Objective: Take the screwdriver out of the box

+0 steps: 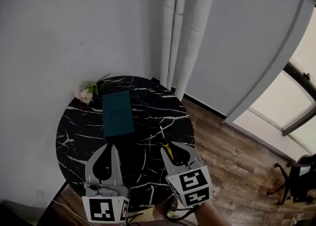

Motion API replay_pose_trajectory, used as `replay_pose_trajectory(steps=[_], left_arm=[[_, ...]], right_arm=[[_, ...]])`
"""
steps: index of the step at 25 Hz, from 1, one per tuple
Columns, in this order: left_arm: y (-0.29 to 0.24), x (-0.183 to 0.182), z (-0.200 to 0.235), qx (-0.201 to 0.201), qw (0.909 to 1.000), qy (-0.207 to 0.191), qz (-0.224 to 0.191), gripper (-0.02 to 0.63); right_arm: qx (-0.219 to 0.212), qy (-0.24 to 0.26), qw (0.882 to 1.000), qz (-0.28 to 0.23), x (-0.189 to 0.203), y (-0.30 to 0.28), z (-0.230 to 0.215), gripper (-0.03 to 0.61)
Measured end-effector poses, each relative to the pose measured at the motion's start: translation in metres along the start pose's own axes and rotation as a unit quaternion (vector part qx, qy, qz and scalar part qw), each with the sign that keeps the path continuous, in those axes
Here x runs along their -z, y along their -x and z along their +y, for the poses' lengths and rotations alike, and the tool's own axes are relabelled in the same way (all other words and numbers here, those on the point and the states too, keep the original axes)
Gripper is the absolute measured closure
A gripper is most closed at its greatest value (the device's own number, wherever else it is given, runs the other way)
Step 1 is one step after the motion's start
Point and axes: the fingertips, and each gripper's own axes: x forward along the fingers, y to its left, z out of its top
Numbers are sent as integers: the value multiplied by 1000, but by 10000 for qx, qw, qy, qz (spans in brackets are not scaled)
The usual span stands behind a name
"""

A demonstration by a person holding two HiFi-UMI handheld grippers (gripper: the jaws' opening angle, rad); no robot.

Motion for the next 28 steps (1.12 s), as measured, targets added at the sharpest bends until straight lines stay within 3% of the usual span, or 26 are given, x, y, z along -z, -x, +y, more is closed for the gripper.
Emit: replay_pose_trajectory(steps=[14, 28], left_arm=[[-26, 61, 6, 234, 9979, 278, 532, 614], [-24, 84, 19, 226, 9962, 436, 721, 614]], right_arm=[[-143, -363, 9892, 1410, 125, -85, 5, 476], [-239, -535, 9740, 2190, 184, -116, 17, 472]])
